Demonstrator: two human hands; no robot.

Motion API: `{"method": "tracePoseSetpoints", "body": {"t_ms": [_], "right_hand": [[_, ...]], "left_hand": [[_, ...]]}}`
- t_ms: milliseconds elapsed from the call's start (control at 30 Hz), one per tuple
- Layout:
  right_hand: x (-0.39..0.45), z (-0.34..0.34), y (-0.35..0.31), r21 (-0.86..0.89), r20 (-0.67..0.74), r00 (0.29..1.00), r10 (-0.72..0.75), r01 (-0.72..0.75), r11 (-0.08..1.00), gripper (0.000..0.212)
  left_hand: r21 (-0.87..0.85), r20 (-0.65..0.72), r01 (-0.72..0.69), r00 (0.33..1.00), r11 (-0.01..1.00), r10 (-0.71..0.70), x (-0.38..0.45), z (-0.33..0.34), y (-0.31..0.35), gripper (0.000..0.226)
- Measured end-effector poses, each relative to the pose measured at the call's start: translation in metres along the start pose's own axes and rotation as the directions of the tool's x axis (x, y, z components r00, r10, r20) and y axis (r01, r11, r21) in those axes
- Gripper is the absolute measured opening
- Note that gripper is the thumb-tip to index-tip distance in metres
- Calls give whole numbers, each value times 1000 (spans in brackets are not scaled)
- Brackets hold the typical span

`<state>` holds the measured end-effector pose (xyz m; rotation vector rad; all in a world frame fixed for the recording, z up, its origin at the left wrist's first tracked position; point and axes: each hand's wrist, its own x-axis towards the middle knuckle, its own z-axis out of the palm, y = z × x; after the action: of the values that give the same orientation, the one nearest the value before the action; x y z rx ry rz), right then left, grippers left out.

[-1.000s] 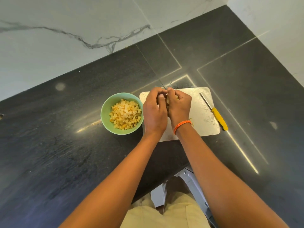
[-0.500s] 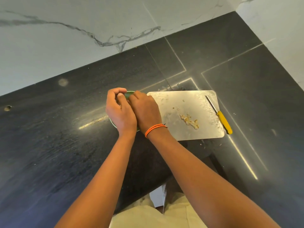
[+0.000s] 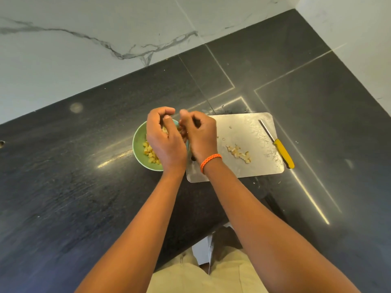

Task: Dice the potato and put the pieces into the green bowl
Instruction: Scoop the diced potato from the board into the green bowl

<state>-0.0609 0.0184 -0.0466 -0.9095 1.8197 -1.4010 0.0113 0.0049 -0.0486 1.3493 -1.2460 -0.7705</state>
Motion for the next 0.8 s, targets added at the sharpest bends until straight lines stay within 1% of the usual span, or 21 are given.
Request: {"method": "tracePoseSetpoints", "body": {"t_ms": [67,100,133,200,300,367,433,467,500,567,633,667,733,800], "right_hand": [[3,-14,1,189,-55,986,154,-142,972,40],[5,-23,3,247,-70,976,207,-184,951,41],[6,-33,6,282,-88,966,243,-209,936,41],[9,-51,14,291,-150,947,285,-233,928,42],[13,-74,31,171,-279,926,255,-213,962,51],[15,-85,40,24,-356,918,175,-179,984,58],[18,-94,47,-136,-391,916,88,-152,979,60],[19,-98,50,-220,-375,926,39,-130,967,58],[20,-101,52,-305,-329,944,-9,-97,947,55],[20,-105,56,-447,-168,983,-70,-13,894,43],[20,-108,61,-562,4,996,-85,72,824,29],[21,-108,63,-611,64,995,-82,104,785,22],[21,-110,67,-677,127,988,-93,155,720,9],[19,-111,69,-696,160,979,-123,200,689,18]], "left_hand": [[6,36,-32,999,999,32,-5,7,1,22],[13,56,-49,997,999,48,-9,10,2,22],[21,76,-69,995,997,67,-12,13,2,22],[32,132,-123,984,992,118,-20,19,2,21],[34,259,-219,944,975,203,-34,26,1,21],[34,350,-252,909,967,225,-45,29,-1,20],[46,432,-275,872,960,229,-53,32,-6,21],[57,468,-291,853,955,232,-56,33,-10,22],[68,505,-308,831,949,234,-59,34,-14,23],[85,572,-335,788,938,229,-62,36,-22,24],[105,610,-341,764,934,210,-64,37,-30,28],[122,616,-334,764,934,192,-65,37,-34,30],[161,613,-297,778,941,141,-66,38,-42,32],[191,606,-249,791,950,86,-67,38,-50,32]]}}
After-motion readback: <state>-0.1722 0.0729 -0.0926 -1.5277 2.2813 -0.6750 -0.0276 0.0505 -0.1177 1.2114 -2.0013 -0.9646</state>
